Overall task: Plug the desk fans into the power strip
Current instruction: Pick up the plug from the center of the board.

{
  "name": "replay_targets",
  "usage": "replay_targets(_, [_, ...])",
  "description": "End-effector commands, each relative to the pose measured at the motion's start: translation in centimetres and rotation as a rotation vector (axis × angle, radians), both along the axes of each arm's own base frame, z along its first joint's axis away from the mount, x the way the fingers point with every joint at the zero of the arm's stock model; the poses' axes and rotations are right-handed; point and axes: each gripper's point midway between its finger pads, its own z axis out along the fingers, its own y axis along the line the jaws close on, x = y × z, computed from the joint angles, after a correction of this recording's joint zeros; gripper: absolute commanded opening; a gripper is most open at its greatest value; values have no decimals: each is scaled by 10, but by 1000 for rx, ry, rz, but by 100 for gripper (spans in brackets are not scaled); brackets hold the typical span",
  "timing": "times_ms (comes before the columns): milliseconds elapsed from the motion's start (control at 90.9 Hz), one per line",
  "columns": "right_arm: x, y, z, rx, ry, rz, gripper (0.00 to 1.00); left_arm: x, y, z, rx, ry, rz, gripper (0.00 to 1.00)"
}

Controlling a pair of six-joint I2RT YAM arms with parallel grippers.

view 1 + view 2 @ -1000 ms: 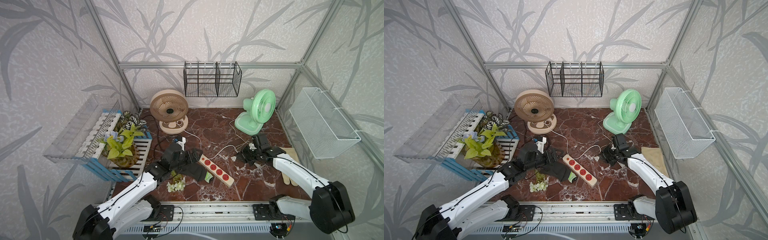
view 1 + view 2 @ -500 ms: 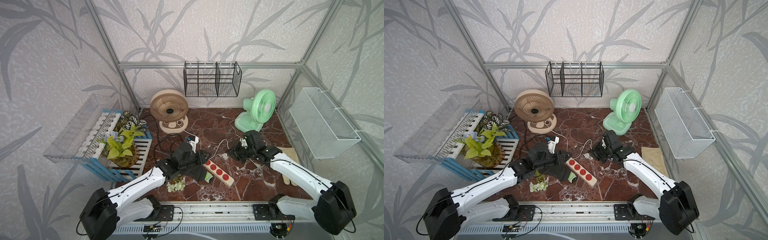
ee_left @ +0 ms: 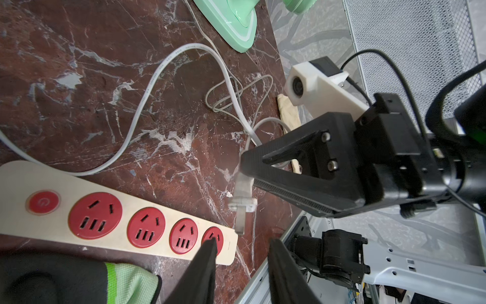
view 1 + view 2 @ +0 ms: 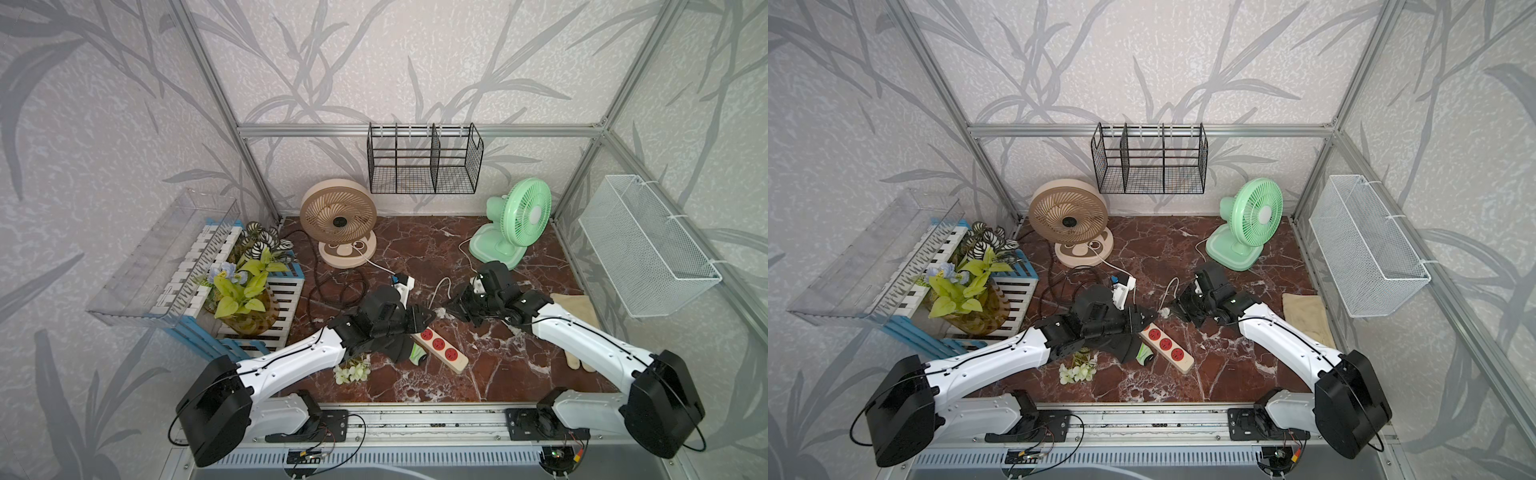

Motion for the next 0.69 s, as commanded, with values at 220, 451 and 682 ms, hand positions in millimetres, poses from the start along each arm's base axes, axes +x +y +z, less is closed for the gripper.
replay_targets(220, [5,10,14,42,-36,8,0,6,-10,5,23,-34,-31,27])
replay_targets(451, [2,16,15,57,-36,23,0,7,-14,3,28,-31,-42,27])
replay_targets(682, [0,17,17,65,-41,28,0,5,-13,3,44,-34,-52,12])
